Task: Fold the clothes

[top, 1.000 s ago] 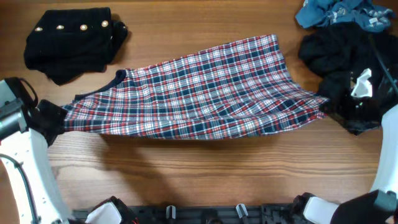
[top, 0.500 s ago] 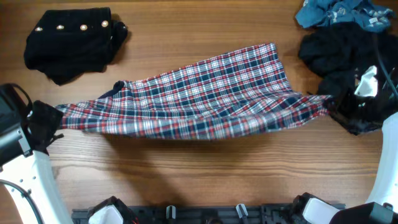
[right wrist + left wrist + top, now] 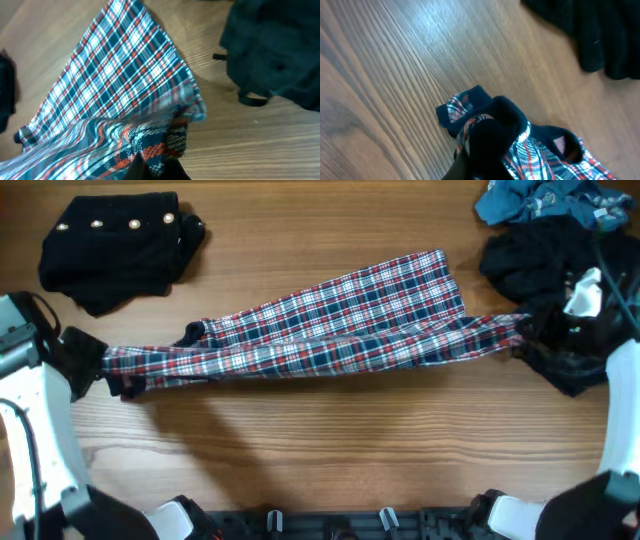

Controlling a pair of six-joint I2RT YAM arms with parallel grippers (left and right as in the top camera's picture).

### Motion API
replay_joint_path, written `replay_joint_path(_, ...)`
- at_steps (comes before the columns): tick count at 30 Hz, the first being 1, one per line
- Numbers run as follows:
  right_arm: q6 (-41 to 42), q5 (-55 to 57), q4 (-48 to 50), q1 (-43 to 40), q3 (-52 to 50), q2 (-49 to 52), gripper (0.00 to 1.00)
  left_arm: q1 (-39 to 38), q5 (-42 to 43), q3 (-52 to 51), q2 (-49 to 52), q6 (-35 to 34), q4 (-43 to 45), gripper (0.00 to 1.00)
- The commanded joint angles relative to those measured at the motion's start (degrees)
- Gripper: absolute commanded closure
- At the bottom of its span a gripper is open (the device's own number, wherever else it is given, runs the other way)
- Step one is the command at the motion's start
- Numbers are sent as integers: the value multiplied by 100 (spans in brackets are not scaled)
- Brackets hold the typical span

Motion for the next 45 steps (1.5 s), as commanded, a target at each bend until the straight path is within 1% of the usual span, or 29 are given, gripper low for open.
replay_joint_path(1,7,140,249,256,138,358,96,50,-116,133,238,44,133,96)
replay_joint_path(7,160,142,752,605,138,1010,96,50,-122,133,295,44,251,96)
replay_joint_path(15,177,249,1102,647,138,1744,96,50,-354,131,302,44,391,96)
replay_joint_path(21,177,245,1292,654,138,1906,96,50,-356,131,382,48,472,96)
replay_joint_path(22,175,247,1303,654,138,1906,89,50,-354,131,426,48,472,96)
replay_joint_path(23,175,247,1305,654,138,1906,78,50,-354,131,492,46,472,96)
replay_joint_path(25,164,245,1300,654,138,1906,66,50,-352,131,597,48,463,96)
replay_joint_path(26,151,245,1300,654,138,1906,58,50,-354,131,649,50,452,94)
replay_joint_path(27,151,247,1298,654,138,1906,55,50,-352,131,684,50,452,90)
replay_joint_path(29,149,247,1292,654,138,1906,46,50,-354,131,772,50,461,78)
replay_joint_path(30,146,245,1292,654,138,1906,44,50,-354,131,804,59,474,66)
replay_joint_path(32,146,240,1285,654,138,1906,43,50,-354,131,852,70,496,49)
replay_joint_path(34,136,212,1274,654,138,1906,43,50,-356,131,872,70,498,39)
replay_joint_path(35,131,177,1266,654,138,1906,43,50,-358,131,872,70,505,28)
replay_joint_path(36,131,146,1263,654,138,1906,43,50,-358,131,872,70,518,20)
replay_joint_path(37,133,87,1263,654,138,1906,43,50,-358,131,872,70,540,15)
replay_joint_path(38,131,44,1261,654,138,1906,43,50,-356,131,872,70,560,12)
replay_joint_path(39,131,9,1261,654,138,1904,43,50,-354,131,872,70,581,11)
replay_joint_path(45,-42,-232,1263,654,157,1888,43,13,-328,131,872,70,629,11)
